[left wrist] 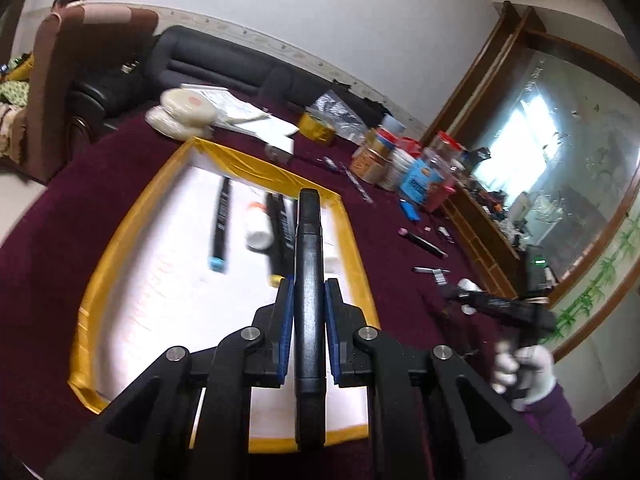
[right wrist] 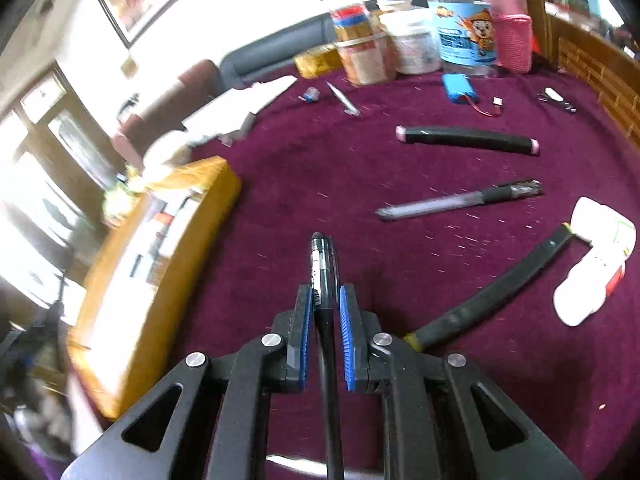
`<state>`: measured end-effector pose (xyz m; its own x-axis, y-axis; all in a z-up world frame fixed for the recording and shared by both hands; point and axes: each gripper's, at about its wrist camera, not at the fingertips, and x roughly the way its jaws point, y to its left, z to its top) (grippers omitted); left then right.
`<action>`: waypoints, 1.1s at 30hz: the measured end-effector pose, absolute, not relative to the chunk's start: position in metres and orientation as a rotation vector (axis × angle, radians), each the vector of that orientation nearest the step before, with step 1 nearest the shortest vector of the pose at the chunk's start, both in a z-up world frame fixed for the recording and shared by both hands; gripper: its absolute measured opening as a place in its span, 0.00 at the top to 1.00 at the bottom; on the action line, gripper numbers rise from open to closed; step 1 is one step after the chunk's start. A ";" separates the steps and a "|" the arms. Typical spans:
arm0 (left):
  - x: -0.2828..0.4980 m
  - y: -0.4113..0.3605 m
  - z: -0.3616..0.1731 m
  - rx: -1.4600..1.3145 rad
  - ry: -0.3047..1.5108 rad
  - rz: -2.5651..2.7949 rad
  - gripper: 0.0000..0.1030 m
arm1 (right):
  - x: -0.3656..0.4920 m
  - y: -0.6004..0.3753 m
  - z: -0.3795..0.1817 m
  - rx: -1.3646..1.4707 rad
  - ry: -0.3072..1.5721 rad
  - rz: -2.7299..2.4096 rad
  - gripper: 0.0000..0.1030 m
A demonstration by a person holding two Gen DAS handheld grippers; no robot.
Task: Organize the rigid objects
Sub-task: 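Carry both held pens over the yellow-rimmed box with both grippers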
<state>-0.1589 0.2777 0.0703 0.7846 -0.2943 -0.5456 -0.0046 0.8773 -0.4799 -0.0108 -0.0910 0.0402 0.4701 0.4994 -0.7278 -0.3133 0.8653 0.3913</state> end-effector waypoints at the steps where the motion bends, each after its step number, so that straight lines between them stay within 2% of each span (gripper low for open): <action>1: -0.157 0.283 0.071 -0.474 0.659 -0.150 0.88 | -0.013 -0.089 0.047 0.235 0.950 0.526 0.88; 10: -0.101 0.316 0.073 -0.385 0.764 -0.044 0.88 | -0.016 -0.034 0.087 0.321 0.939 0.712 0.88; 21: -0.020 0.333 0.029 -0.387 0.962 -0.020 0.88 | 0.002 0.065 0.066 0.331 1.060 0.786 0.88; 28: -0.008 0.336 0.016 -0.432 0.982 -0.024 0.88 | 0.016 0.121 0.045 0.338 1.142 0.788 0.88; 29: -0.008 0.337 0.016 -0.440 0.981 -0.026 0.87 | 0.019 0.128 0.042 0.340 1.154 0.783 0.88; 33: -0.023 0.342 0.025 -0.500 0.932 -0.081 0.69 | 0.026 0.154 0.038 0.311 1.167 0.762 0.88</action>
<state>-0.0227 0.3423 0.0252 0.6017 -0.2784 -0.7486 -0.1458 0.8833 -0.4456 0.0258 0.1543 0.0384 0.1831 0.6809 -0.7092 -0.3751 0.7152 0.5898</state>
